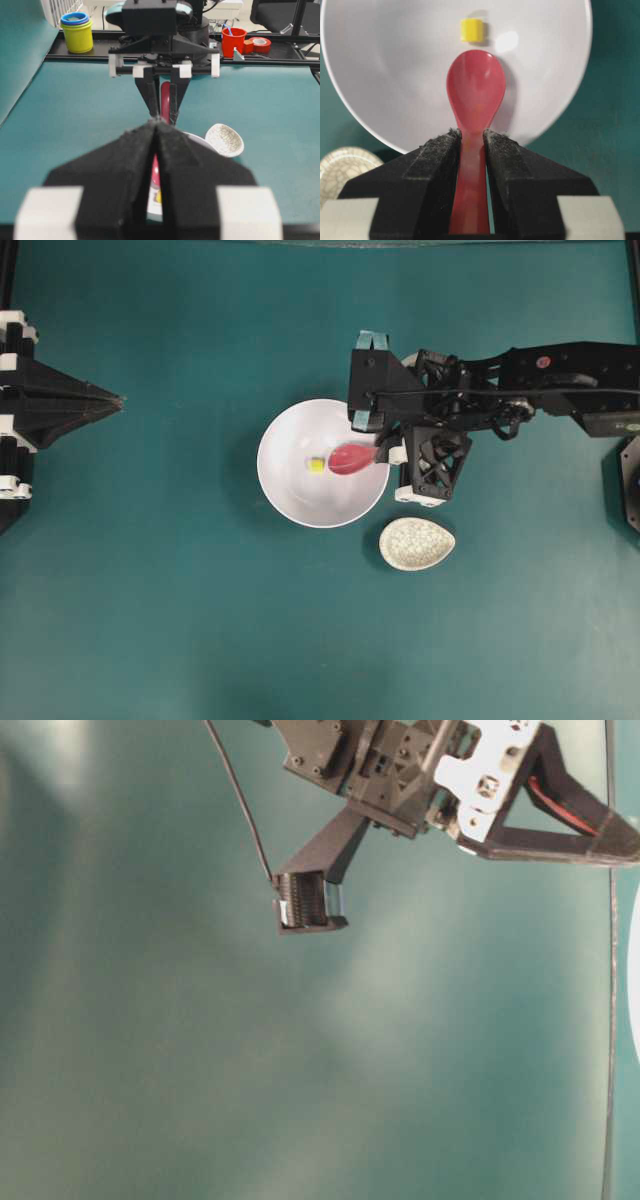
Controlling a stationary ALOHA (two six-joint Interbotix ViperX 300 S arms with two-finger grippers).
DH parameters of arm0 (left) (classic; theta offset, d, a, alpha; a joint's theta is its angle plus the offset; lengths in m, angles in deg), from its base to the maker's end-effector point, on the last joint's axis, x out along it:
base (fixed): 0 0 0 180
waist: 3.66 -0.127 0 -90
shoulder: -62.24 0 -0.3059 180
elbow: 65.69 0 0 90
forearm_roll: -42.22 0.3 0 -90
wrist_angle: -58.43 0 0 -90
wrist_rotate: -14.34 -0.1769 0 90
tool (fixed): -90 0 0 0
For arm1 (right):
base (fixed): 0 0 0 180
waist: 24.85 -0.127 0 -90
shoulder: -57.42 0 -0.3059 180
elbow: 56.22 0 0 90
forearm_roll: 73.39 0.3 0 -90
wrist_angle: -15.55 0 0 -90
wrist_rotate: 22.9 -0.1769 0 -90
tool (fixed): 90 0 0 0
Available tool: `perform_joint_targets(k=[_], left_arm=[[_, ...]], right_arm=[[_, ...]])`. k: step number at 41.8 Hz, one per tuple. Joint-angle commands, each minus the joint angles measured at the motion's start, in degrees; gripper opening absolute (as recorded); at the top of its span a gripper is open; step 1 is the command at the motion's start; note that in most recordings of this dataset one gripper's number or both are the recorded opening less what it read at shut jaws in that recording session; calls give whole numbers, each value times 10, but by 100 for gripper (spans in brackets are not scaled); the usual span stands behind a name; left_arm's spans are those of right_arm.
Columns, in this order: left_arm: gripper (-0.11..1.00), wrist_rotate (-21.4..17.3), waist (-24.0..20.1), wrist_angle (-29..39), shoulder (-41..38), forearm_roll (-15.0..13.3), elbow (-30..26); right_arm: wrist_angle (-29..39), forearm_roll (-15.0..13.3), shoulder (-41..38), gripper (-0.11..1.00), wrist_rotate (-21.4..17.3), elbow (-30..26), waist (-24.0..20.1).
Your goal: Scoop the yellow hexagonal prism block from the bowl with a spoon using the right arm.
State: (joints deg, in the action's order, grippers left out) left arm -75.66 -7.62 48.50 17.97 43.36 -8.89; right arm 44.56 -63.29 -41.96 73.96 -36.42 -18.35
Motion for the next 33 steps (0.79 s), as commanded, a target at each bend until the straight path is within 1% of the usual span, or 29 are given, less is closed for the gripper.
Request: perform_joint_targets(k=[1, 17, 33], left_arm=[[0, 0, -2, -5, -5, -1, -5], [0, 0, -2, -5, -5, 0, -5], [0, 0, -1, -5, -4, 0, -5]], right_arm=[[-11, 4, 5, 23, 1, -15, -4], [-34, 4, -20, 23, 1, -27, -15], [-88, -3, -28, 23, 3, -36, -15]])
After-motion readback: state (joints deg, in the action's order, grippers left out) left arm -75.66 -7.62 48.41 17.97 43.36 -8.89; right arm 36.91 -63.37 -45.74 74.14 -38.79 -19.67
